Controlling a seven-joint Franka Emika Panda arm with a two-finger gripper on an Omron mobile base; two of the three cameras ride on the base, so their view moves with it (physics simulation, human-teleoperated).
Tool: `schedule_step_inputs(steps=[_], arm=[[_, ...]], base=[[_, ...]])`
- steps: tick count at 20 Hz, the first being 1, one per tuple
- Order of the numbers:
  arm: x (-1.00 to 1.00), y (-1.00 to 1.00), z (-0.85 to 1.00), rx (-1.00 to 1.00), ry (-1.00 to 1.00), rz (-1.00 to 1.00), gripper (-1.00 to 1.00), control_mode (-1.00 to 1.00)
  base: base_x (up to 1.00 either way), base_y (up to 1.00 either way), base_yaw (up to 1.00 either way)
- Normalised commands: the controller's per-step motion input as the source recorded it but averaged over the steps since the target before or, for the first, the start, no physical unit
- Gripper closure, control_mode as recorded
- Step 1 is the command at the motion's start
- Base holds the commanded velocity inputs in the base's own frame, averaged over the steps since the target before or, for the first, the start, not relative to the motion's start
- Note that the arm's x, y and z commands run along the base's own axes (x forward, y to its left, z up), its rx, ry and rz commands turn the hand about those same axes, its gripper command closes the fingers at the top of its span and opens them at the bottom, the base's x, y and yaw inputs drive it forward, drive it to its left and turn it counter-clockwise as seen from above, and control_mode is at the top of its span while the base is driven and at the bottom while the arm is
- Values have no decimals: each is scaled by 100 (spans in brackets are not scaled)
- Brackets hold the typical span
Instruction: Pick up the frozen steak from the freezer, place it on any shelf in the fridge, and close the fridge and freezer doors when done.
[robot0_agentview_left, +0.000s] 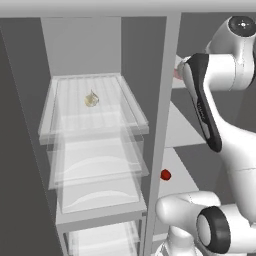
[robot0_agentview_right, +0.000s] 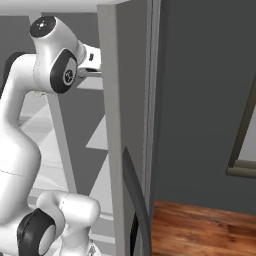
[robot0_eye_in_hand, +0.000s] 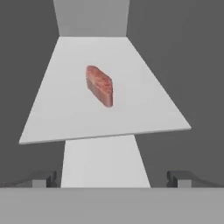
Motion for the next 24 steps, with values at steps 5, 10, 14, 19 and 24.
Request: schedule_step_inputs(steps=[5,10,14,19,24], arm=[[23,-18,-38,0,-1,0,-100,-100],[50,-15,-24,0,0,0,-100,-100],[70,-2,-6,3,0,1,-100,-100],[68,0,-6,7,0,0,-100,-100],[57,0,-18,8,0,2,-100,-100]], base=[[0,0,0],[0,0,0],[0,0,0],[0,0,0],[0,0,0]])
